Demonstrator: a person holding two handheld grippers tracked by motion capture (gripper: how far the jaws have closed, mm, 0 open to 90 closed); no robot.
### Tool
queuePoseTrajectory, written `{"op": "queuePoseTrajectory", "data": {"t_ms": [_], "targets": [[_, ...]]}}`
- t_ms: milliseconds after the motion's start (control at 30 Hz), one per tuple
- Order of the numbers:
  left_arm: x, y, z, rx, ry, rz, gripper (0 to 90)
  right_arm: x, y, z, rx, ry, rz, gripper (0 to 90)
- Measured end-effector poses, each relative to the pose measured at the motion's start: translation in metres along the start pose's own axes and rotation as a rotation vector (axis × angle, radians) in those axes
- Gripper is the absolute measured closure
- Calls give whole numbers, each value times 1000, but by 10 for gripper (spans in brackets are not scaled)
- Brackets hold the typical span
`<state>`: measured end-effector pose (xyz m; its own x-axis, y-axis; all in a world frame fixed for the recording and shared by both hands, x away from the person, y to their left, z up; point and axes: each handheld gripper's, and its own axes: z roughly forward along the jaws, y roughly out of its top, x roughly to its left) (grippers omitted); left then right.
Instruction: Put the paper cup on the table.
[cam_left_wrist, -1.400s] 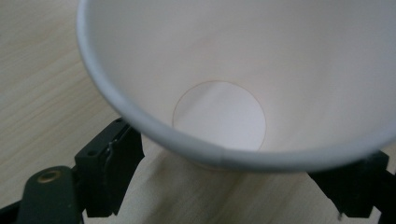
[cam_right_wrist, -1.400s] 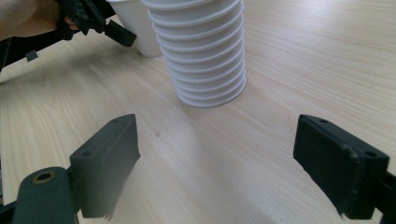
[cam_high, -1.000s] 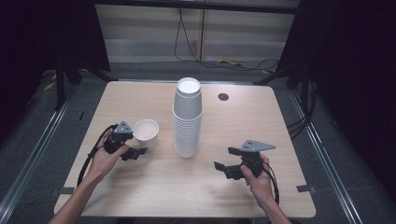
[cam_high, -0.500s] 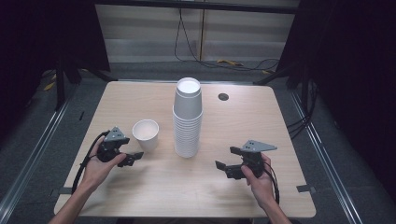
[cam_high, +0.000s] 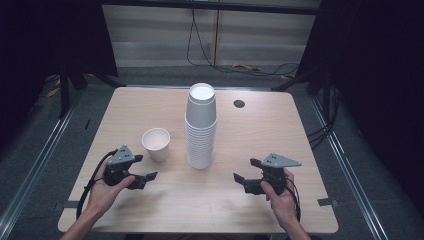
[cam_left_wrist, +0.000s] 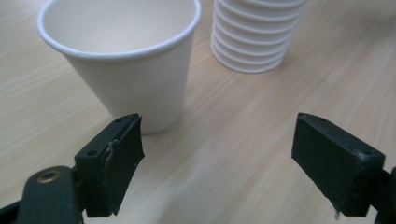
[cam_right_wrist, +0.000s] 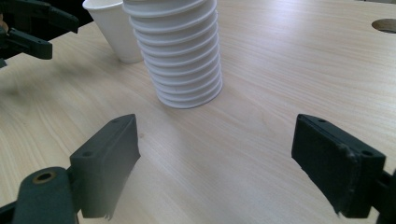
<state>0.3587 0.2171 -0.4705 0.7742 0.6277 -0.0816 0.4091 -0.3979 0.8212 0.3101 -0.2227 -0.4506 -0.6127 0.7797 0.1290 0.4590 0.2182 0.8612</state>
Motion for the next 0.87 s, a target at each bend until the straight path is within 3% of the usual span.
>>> {"op": "queuePoseTrajectory", "data": {"t_ms": [167, 333, 467, 567, 667, 800, 867], "targets": [[-10, -7, 1, -36, -9, -53, 165, 2, -4, 0, -4, -2, -1, 147], [-24, -13, 2, -31, -22, -20, 165, 3, -6, 2, -13, -1, -7, 147], [-33, -16, 3, -33, -15, -46, 164, 4, -8, 2, -15, -4, -1, 147], [-37, -21, 6, -21, -64, -74, 162, 4, -8, 2, -21, -8, 2, 147], [-42, -21, 9, -21, -59, -64, 163, 4, -8, 2, -30, -8, 2, 146], [-44, -22, 10, -28, -89, -78, 163, 7, -10, 4, -17, 3, -8, 145], [-43, -21, 11, -24, -74, -65, 163, 8, -13, 8, 4, 23, -15, 143]]}}
